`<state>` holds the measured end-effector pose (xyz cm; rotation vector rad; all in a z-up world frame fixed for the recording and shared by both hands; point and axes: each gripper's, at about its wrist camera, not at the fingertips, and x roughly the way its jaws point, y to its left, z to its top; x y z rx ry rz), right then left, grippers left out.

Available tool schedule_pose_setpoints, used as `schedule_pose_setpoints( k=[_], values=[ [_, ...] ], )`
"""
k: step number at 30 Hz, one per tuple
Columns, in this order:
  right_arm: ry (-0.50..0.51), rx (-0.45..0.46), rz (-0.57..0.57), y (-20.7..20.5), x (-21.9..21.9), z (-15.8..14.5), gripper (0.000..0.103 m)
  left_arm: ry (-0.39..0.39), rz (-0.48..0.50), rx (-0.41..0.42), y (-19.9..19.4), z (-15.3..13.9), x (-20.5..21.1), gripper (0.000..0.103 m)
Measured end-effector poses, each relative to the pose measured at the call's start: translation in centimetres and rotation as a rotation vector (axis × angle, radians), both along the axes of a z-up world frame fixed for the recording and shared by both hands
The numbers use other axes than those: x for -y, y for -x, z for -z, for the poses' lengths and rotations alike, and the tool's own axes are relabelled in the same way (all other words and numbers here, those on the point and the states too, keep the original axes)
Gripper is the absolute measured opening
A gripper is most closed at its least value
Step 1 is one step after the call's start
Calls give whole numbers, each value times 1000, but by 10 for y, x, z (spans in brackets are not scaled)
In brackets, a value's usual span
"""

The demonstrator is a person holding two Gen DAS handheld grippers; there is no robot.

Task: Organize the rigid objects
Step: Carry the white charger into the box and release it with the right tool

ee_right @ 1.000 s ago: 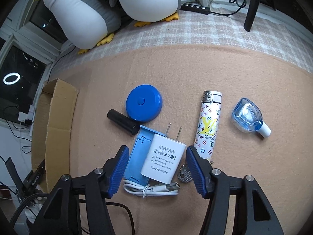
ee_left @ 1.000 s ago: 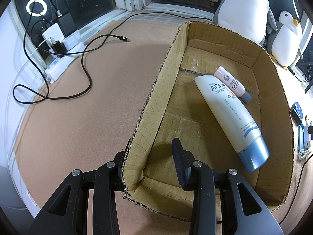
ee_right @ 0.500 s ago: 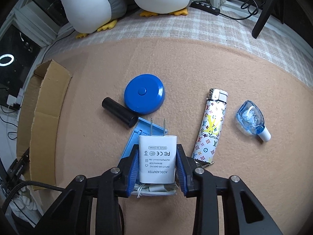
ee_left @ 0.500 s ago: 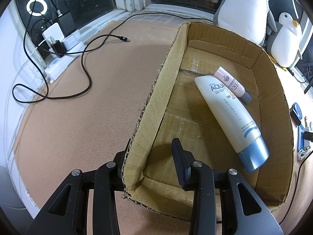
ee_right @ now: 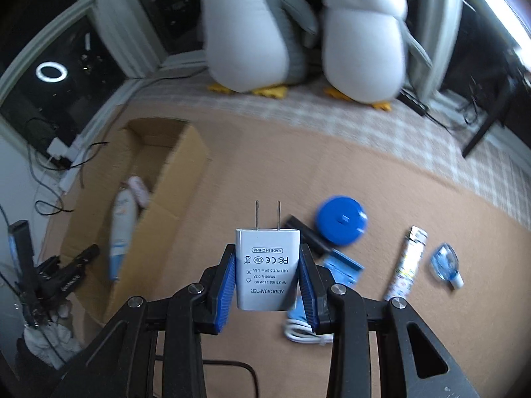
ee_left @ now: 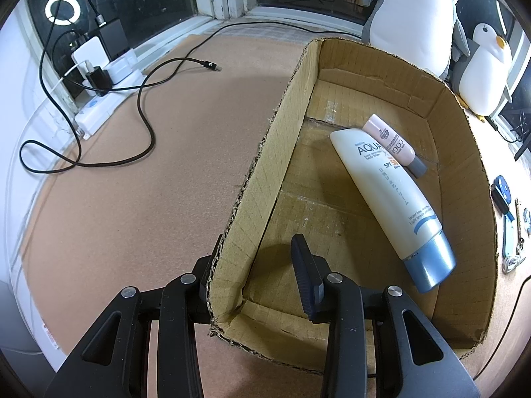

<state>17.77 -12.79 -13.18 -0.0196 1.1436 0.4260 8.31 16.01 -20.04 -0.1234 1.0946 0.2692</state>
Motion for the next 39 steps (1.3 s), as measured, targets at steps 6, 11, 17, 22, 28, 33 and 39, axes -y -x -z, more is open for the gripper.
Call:
schedule_pose_setpoints(
  k=[6, 11, 17, 22, 28, 33, 39],
  values=[
    [-35, 33, -102, 10, -51, -19, 32, 10, -2, 6, 0, 2, 0, 36],
    [-41, 51, -166, 12, -89, -22, 32, 11, -2, 8, 0, 1, 1, 36],
    [-19, 69, -204, 0, -123, -14, 32, 17, -1, 11, 0, 1, 3, 36],
    [12, 76, -215, -15, -140, 1, 32, 19, 0, 12, 1, 1, 2, 36],
    [32, 72, -222, -24, -152, 14, 32, 20, 0, 13, 1, 1, 2, 36],
    [43, 73, -219, -29, -157, 20, 32, 21, 0, 12, 1, 1, 2, 36],
    [52, 80, -219, -34, -161, 22, 32, 20, 0, 12, 1, 1, 3, 36]
  ],
)
